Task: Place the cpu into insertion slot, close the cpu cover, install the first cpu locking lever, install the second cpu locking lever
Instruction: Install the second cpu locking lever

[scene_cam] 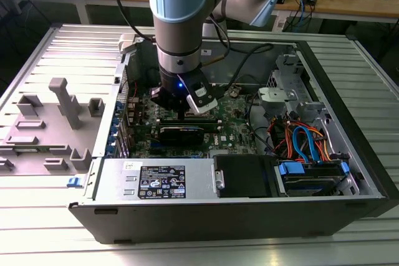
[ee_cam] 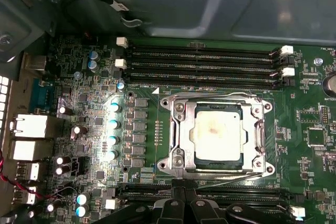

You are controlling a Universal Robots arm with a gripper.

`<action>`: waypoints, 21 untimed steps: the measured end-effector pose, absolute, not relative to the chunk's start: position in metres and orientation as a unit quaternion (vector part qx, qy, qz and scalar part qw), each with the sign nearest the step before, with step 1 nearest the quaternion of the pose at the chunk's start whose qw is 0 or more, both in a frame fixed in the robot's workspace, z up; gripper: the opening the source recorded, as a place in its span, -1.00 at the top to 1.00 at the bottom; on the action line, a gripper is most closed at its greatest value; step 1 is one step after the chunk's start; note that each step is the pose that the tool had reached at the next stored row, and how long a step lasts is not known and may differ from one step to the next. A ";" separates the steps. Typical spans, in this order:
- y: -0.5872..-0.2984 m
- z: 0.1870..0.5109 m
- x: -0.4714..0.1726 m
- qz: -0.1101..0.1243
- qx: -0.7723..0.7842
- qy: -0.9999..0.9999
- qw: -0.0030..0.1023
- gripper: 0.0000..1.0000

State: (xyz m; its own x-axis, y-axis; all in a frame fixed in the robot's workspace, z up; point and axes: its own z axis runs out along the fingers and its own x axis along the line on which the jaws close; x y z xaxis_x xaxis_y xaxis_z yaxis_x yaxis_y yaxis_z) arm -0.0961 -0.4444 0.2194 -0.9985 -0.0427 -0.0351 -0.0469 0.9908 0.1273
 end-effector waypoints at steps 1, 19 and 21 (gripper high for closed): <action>-0.445 0.219 -0.096 0.064 -0.022 0.998 0.016 0.79; -0.446 0.215 -0.102 0.074 -0.022 0.997 0.016 0.79; -0.446 0.214 -0.102 0.074 -0.022 0.997 0.016 0.79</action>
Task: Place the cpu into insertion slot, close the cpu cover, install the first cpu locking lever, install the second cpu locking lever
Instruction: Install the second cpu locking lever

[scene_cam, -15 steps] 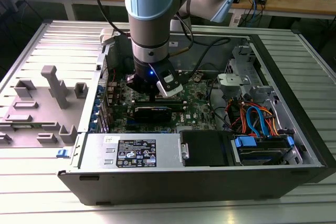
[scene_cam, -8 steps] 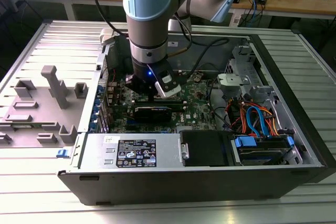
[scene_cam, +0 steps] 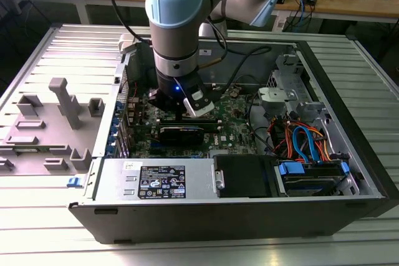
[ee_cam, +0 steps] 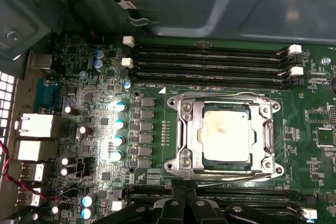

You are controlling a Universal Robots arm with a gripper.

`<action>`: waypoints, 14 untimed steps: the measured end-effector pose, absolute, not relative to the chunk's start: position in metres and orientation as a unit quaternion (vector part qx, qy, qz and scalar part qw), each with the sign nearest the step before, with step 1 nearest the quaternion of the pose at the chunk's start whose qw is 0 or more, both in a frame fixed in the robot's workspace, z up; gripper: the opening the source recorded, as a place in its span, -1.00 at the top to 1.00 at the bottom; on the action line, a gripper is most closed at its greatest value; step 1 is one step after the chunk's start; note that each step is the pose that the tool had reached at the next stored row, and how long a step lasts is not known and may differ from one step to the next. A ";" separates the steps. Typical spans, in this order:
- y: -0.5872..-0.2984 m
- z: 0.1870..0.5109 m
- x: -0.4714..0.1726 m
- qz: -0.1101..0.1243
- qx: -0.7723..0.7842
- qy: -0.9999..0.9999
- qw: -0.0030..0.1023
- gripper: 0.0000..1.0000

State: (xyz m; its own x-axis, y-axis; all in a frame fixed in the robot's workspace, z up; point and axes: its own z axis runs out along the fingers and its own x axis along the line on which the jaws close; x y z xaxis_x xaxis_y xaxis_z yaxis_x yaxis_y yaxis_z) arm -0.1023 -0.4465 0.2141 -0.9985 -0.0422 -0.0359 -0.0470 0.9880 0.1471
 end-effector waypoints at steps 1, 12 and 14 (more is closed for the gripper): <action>-0.446 0.213 -0.103 0.076 -0.022 0.997 0.016 0.79; -0.444 0.209 -0.107 0.087 -0.022 0.996 0.017 0.79; -0.441 0.205 -0.109 0.090 -0.022 0.996 0.017 0.79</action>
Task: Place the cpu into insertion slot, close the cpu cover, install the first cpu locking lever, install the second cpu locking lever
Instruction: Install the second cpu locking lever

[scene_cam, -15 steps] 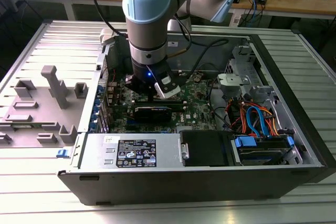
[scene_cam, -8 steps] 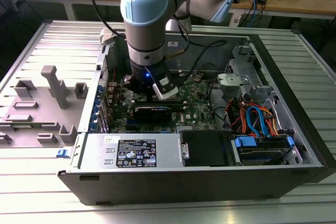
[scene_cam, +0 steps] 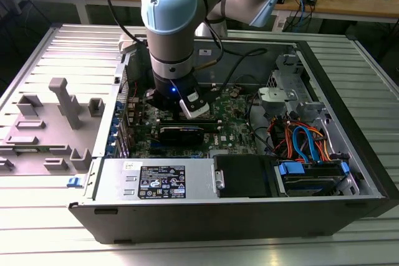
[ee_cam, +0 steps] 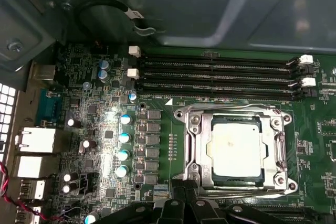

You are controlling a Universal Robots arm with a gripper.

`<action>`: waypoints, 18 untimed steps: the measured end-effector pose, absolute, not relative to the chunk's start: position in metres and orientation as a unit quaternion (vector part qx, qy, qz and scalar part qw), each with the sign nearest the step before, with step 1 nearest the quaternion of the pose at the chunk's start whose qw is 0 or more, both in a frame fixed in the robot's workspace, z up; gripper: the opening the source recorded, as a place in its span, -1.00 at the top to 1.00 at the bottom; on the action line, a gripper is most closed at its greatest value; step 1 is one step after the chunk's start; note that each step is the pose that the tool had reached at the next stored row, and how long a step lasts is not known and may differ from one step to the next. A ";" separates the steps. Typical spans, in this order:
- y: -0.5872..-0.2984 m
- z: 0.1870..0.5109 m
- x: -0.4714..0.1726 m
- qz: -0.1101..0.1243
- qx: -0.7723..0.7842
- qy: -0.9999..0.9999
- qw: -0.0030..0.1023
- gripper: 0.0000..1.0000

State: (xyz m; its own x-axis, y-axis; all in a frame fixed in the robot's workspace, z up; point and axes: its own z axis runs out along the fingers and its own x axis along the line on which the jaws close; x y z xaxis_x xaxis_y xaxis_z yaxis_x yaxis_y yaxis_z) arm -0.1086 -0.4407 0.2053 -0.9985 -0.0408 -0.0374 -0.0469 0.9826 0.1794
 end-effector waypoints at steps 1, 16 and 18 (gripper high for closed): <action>-0.439 0.204 -0.109 0.092 -0.022 0.995 0.017 0.79; -0.434 0.212 -0.113 0.075 -0.022 0.997 0.016 0.79; -0.433 0.216 -0.113 0.069 -0.022 0.997 0.016 0.79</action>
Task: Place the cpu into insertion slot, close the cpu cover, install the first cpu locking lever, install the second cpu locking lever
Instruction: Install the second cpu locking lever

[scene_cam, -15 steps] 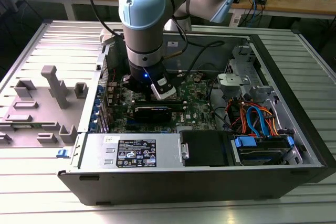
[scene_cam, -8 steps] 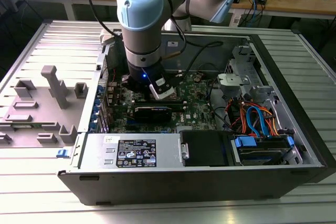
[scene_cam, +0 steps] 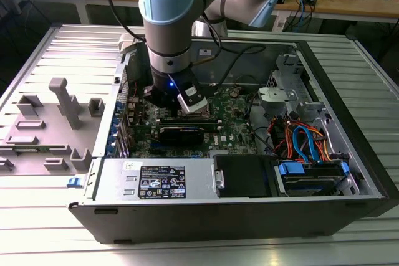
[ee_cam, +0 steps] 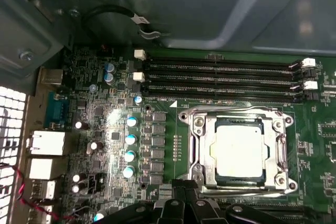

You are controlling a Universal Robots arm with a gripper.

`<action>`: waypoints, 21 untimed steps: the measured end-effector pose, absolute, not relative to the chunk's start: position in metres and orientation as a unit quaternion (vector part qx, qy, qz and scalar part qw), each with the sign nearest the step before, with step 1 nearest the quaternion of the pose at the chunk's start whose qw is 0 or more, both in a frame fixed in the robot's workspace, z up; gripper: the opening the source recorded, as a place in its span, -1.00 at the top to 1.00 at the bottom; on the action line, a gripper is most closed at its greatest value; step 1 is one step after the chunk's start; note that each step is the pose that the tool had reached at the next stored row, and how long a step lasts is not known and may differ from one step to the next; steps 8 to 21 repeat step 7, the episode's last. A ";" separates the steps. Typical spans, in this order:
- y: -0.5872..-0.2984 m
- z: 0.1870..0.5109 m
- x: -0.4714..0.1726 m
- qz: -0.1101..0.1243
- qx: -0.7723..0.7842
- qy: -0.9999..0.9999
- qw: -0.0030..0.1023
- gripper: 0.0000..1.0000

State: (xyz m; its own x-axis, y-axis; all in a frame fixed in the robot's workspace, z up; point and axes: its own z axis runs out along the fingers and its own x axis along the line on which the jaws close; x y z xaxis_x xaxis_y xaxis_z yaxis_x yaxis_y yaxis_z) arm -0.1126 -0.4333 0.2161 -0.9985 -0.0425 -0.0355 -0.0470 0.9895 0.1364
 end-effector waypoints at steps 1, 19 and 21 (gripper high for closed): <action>-0.433 0.216 -0.112 0.068 -0.023 0.997 0.016 0.79; -0.432 0.216 -0.113 0.065 -0.022 0.997 0.016 0.79; -0.432 0.216 -0.113 0.065 -0.022 0.997 0.016 0.79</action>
